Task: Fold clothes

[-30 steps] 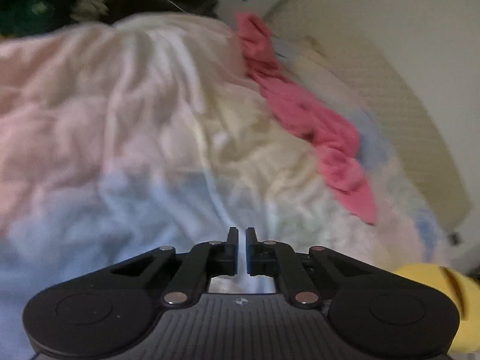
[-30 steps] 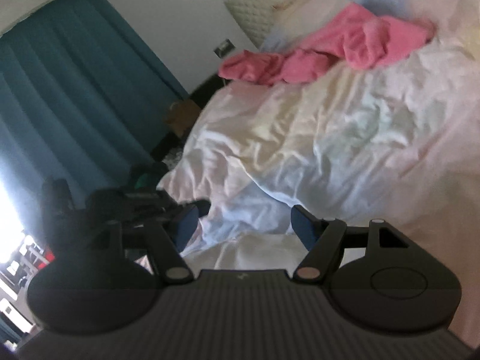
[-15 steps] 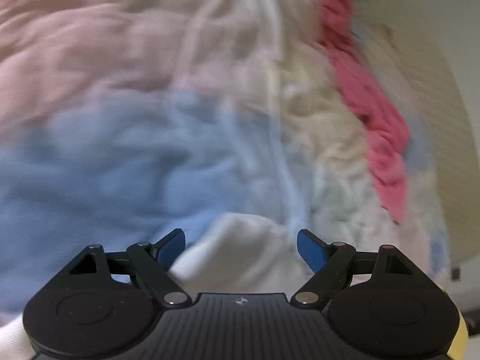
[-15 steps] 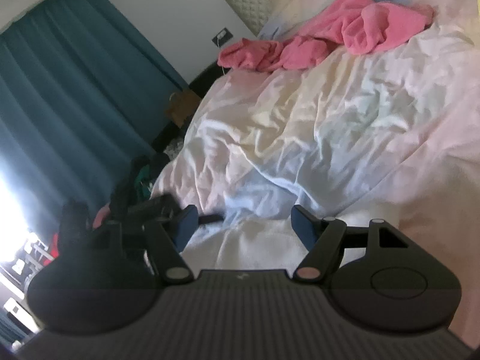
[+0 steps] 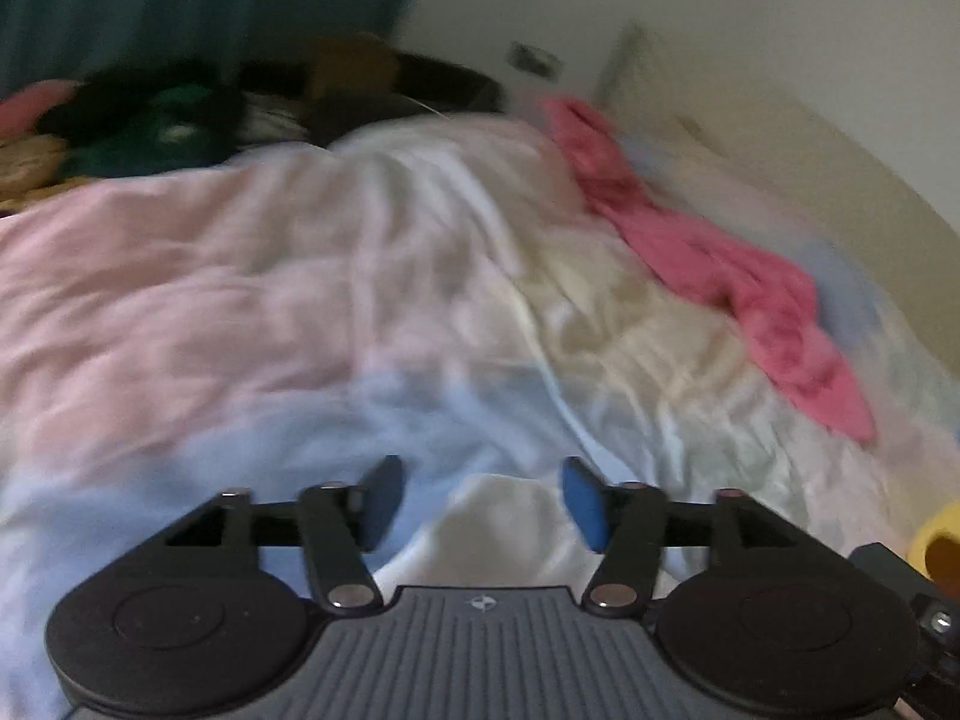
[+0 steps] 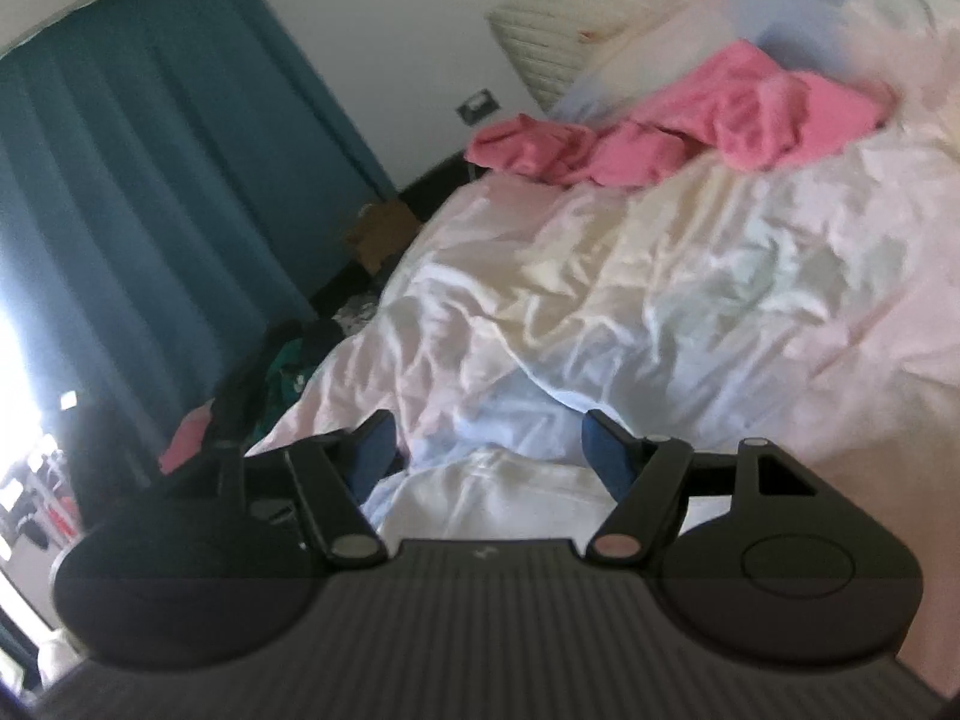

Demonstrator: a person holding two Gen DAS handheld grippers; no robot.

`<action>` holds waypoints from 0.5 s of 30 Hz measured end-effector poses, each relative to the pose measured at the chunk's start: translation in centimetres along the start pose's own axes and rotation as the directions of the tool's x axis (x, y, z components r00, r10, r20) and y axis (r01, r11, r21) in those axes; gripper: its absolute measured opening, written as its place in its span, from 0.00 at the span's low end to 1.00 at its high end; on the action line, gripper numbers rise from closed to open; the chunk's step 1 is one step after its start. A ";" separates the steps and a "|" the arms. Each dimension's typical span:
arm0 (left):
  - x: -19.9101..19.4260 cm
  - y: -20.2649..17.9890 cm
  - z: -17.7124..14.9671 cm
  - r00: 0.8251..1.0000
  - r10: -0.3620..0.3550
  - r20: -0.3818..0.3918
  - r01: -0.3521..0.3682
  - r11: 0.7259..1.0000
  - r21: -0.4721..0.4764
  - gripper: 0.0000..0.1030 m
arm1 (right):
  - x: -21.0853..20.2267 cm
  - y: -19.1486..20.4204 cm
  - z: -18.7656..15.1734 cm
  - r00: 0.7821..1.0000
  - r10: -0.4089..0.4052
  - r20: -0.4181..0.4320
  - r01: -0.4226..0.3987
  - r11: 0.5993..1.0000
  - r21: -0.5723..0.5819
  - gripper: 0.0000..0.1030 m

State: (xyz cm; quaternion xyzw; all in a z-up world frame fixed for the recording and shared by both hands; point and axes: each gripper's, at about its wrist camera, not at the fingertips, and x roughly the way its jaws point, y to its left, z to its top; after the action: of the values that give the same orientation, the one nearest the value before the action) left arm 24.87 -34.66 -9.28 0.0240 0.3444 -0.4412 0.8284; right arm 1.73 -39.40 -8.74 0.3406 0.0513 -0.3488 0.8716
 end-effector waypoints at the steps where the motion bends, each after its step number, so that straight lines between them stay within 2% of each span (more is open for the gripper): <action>1: -1.5 0.6 -0.2 0.999 0.038 0.026 -0.037 0.999 -0.019 0.77 | -0.3 0.3 0.0 1.000 0.011 0.012 -0.011 1.000 -0.014 0.69; 4: -6.5 2.5 -1.0 0.983 0.155 0.097 -0.148 0.986 -0.073 0.79 | -1.3 1.3 -0.1 0.998 0.050 0.033 -0.048 0.997 -0.064 0.69; 6: -11.5 3.5 -2.2 0.959 0.247 0.138 -0.238 0.968 -0.079 0.80 | -1.8 2.3 -0.5 0.996 0.093 0.011 -0.092 0.990 -0.110 0.69; 7: -14.2 3.9 -3.1 0.941 0.299 0.159 -0.288 0.953 -0.088 0.80 | -2.0 2.8 -0.8 0.993 0.117 -0.004 -0.117 0.984 -0.134 0.69; 10: -22.2 4.7 -6.2 0.866 0.458 0.199 -0.444 0.889 -0.112 0.82 | -2.8 4.9 -2.2 0.972 0.218 -0.090 -0.232 0.951 -0.205 0.69; 13: -28.4 4.7 -9.3 0.776 0.590 0.221 -0.574 0.807 -0.137 0.82 | -3.8 6.8 -3.8 0.934 0.305 -0.187 -0.348 0.898 -0.270 0.67; 15: -32.0 4.5 -11.5 0.719 0.649 0.248 -0.628 0.760 -0.167 0.83 | -5.0 8.0 -4.7 0.911 0.351 -0.217 -0.406 0.855 -0.323 0.66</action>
State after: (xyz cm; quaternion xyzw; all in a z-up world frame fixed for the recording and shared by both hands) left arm 9.96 -5.08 -0.29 0.0466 0.2046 -0.1146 0.9710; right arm 3.83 -29.32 -6.23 0.2033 0.1117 -0.1281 0.9643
